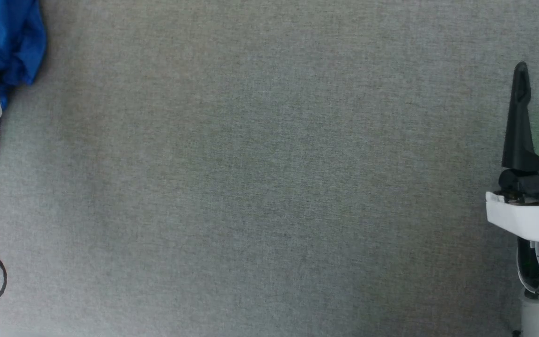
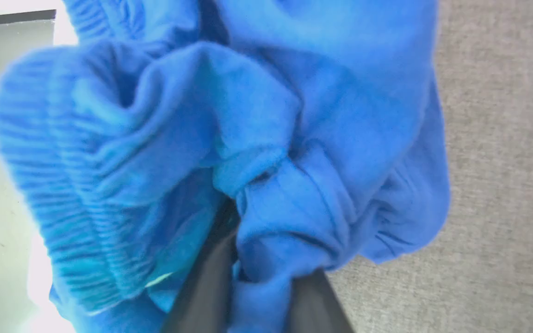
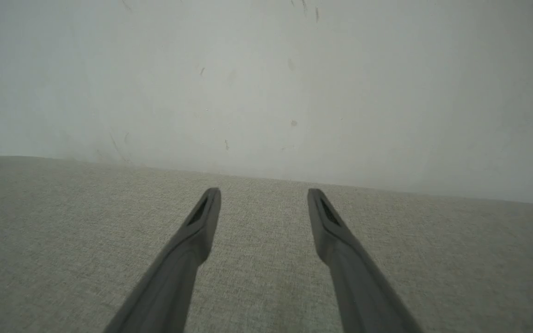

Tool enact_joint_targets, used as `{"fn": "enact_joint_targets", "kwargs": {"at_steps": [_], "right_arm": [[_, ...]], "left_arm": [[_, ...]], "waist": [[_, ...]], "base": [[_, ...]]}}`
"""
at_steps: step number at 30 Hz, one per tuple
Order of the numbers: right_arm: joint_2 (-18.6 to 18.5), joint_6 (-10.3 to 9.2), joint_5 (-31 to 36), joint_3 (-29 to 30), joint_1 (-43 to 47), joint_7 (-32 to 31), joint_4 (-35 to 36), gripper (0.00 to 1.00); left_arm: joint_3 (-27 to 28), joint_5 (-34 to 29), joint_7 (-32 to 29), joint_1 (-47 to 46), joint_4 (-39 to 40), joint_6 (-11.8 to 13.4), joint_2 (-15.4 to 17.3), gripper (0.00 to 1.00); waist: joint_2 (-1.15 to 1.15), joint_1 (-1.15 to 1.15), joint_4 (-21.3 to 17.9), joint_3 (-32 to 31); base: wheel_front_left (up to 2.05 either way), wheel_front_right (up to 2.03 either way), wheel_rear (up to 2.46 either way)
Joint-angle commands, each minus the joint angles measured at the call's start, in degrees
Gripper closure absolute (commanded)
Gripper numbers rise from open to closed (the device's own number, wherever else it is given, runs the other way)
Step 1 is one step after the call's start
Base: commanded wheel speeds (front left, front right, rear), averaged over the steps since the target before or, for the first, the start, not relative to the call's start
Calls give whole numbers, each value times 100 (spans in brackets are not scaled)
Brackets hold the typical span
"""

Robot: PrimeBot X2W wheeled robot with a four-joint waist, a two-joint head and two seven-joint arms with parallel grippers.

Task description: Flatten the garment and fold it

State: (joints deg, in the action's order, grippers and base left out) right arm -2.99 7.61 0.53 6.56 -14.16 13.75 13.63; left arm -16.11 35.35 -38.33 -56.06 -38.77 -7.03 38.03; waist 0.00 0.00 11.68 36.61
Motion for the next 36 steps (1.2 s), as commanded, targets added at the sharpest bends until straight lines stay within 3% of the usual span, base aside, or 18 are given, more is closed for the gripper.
{"fn": "enact_joint_targets", "kwargs": {"at_steps": [1, 11, 16, 20, 27, 32, 36], "right_arm": [[11, -12, 11, 14, -130, 77, 35, 0], [12, -12, -291, 45, 170, 125, -142, 0], [12, -12, -486, 140, 430, 125, -228, 0], [12, -12, -651, 175, 543, 125, -285, 0], [12, -12, -887, 215, 663, 125, -342, 0], [12, -12, -987, 305, 739, 125, -380, 0], [12, -12, -1034, 333, 744, 125, -388, 0]], "left_arm": [[-159, 72, 88, -123, -188, -20, 101, 100], [-1300, -88, 1290, -1068, 408, -46, 516, 100], [-1998, -66, 1515, -1464, 1119, -46, 454, 100], [-2566, -183, 1572, -1789, 1684, -46, 342, 100], [-3479, -41, 1795, -2002, 2401, -46, -214, 100], [-3979, 127, 2140, -1665, 2300, -46, -896, 100], [-4374, 222, 2365, -1313, 2102, -46, -1251, 100]], "waist": [[0, 0, 78, -89], [0, 0, 150, -1128], [0, 0, -18, -1615], [0, 0, -368, -1897], [0, 0, -1195, -2137], [0, 0, -1659, -2133], [0, 0, -1862, -2088]], "base": [[0, 0, 0], [0, 0, 0], [0, 0, 0], [0, 0, 0], [0, 0, 0], [0, 0, 0], [0, 0, 0]]}}
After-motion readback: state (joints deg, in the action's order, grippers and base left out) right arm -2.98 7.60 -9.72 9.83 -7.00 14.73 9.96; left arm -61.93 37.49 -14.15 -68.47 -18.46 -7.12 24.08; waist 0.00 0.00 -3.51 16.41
